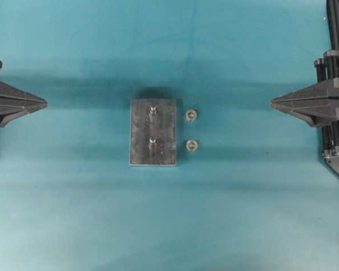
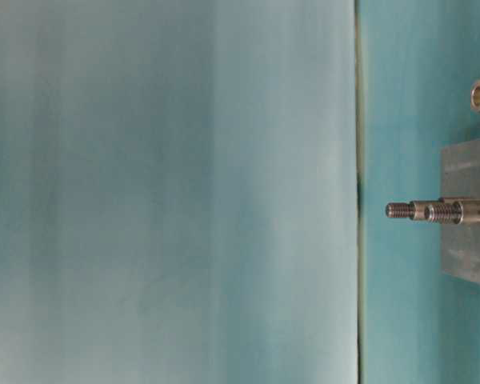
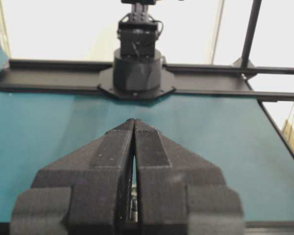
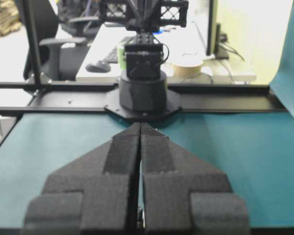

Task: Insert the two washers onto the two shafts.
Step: 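Move the right gripper left toward the upper metal washer beside the plate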

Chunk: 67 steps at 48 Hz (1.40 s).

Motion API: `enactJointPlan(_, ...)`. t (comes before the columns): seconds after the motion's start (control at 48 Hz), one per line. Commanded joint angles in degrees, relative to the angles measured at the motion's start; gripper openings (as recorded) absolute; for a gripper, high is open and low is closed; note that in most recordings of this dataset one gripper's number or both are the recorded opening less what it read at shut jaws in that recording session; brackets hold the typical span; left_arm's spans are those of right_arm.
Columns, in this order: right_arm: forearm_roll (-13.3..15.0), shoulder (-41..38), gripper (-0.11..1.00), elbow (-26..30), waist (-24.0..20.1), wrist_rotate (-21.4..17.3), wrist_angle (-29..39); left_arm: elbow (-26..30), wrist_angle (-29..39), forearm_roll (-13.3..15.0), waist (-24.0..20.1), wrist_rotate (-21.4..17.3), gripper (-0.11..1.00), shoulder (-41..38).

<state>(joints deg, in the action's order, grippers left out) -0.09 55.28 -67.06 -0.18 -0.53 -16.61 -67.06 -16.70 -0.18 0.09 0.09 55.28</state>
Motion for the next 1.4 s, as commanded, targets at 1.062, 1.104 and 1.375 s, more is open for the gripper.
enactJointPlan(1.062, -0.2, -33.0, 0.01, 20.9, 8.3, -1.5, 40.0, 14.2, 26.9, -1.1, 1.1, -0.2, 0.00, -21.5)
enactJointPlan(1.104, 0.0, -34.3, 0.01, 21.4, 8.8, -1.5, 40.3, 14.0, 27.1, -1.1, 1.1, -0.1, 0.00, -22.1)
enactJointPlan(1.375, 0.4, -43.5, 0.01, 25.5, 9.5, -1.3, 41.9, 14.1, 27.3, -1.1, 1.1, -1.9, 0.00, -26.1)
